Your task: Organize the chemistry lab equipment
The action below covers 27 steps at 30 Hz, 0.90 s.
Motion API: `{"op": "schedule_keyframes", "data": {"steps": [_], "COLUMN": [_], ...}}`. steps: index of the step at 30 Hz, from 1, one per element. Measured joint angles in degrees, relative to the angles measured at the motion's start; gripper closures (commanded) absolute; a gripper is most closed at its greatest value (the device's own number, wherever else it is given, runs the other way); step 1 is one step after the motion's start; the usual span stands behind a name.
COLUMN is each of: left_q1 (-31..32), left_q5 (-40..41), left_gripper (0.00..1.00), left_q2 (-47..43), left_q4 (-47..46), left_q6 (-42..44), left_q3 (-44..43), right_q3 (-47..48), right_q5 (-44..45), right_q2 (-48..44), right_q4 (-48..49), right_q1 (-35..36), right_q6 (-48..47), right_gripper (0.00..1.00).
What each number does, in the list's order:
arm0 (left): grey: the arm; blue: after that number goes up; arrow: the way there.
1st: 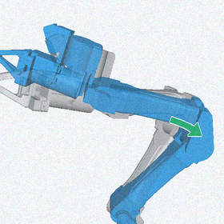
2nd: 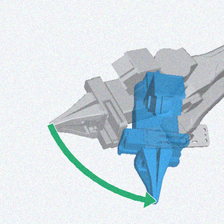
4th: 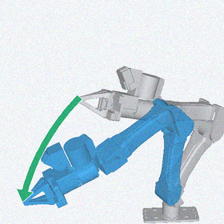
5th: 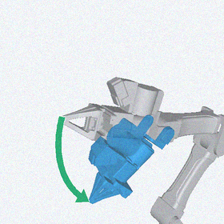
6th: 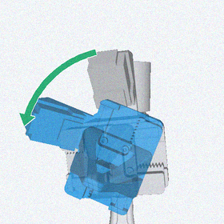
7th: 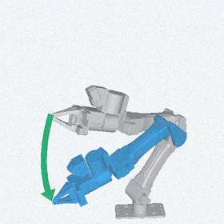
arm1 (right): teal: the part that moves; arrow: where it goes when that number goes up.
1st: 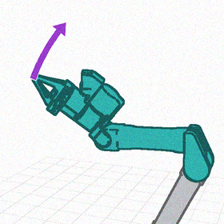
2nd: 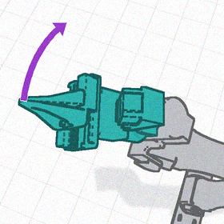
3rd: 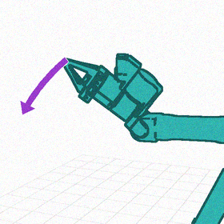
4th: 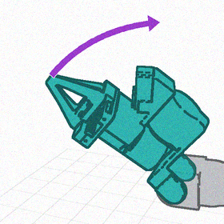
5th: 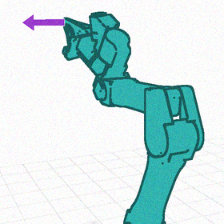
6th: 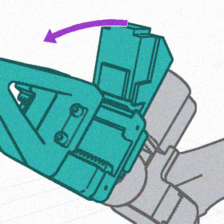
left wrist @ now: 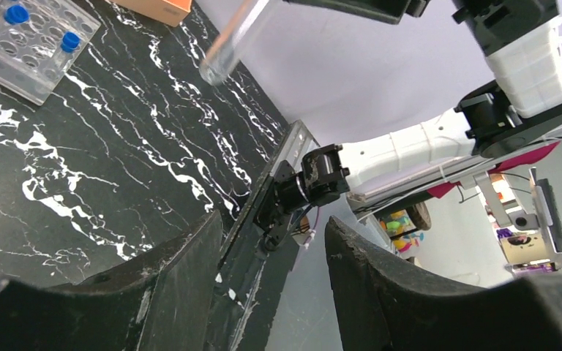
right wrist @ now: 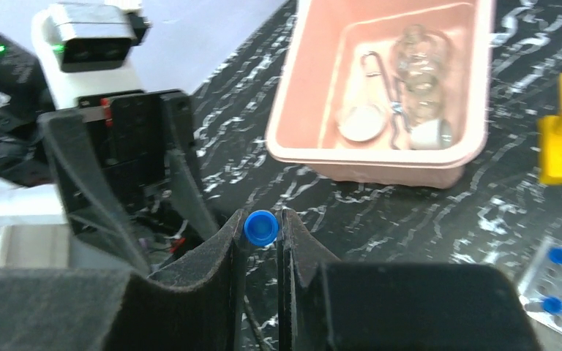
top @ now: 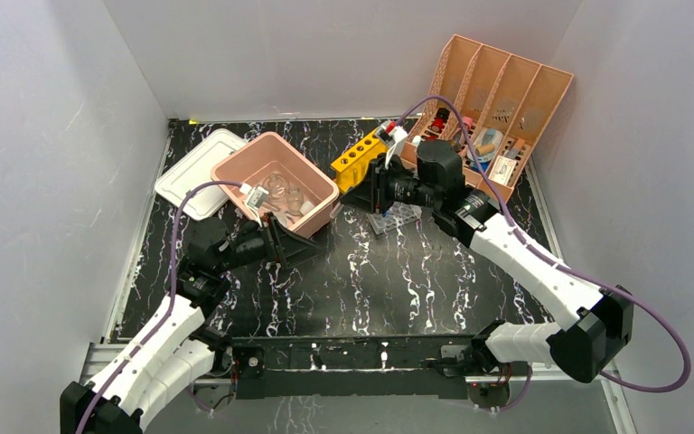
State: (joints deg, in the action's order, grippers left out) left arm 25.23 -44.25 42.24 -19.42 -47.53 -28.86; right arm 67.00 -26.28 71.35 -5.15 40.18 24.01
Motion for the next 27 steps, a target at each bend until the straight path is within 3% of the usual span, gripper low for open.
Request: {"op": "schedule_keyframes", "data": {"steps": [10, 27], "left_q1": [0.00, 0.00], "left_q5": [0.28, 0.13], "left_gripper": [0.47, 0.47], "left_q2": [0.17, 1.84], "left_q4": [3.02, 2.43], "left_q6": [2.58, 2.75], "left_q3": [0.00, 0.00], "right_q3": [0.94, -5.62], "right_q5": [11.13, 25.29], "right_q2": [0.98, 0.94], "right_q4": [-7.93, -8.17], "right_q1": [-3.96, -11.39], "right_q6": [-6.51, -11.74], "right_gripper": [0.85, 0.85]}}
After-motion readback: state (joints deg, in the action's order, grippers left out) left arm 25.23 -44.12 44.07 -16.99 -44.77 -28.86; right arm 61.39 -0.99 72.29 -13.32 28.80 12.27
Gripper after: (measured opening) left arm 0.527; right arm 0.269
